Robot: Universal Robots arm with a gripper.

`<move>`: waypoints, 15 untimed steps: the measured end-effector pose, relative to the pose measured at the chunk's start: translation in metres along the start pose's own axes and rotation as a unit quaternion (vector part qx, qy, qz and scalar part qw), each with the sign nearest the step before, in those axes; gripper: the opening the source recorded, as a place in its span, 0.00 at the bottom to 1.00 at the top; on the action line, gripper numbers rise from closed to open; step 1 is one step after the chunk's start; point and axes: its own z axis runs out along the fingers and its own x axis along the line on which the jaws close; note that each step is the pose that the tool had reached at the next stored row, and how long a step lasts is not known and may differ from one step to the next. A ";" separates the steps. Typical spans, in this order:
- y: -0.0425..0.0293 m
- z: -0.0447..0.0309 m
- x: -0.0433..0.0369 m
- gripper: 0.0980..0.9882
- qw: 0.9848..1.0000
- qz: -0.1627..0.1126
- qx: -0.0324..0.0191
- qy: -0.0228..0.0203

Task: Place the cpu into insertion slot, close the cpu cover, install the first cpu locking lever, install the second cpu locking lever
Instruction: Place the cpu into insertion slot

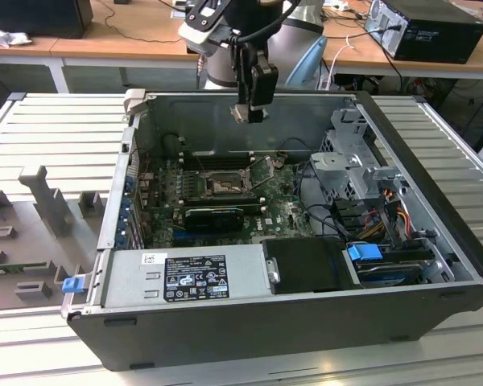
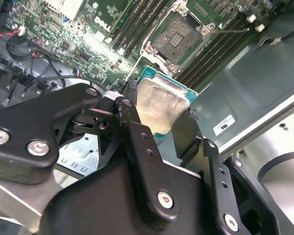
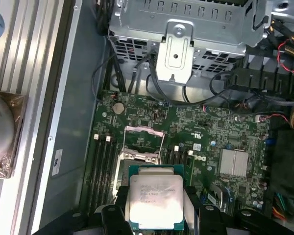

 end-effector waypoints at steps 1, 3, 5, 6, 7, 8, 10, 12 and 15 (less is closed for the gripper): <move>0.0000 0.0001 0.0000 0.48 1.000 0.016 0.000 -0.001; 0.0000 0.0003 0.0000 0.48 0.999 0.033 -0.001 -0.003; -0.0001 0.0004 0.0000 0.48 0.999 0.048 -0.001 -0.004; -0.0007 0.0017 0.0000 0.48 0.998 0.058 -0.001 -0.005; -0.0009 0.0028 0.0000 0.48 0.998 0.059 0.000 -0.005; -0.0010 0.0037 0.0000 0.48 0.998 0.060 0.001 -0.005; -0.0015 0.0068 0.0000 0.48 0.998 0.062 0.005 -0.005; -0.0019 0.0092 0.0000 0.48 0.998 0.064 0.009 -0.005; -0.0025 0.0134 -0.0001 0.48 0.998 0.066 0.015 -0.005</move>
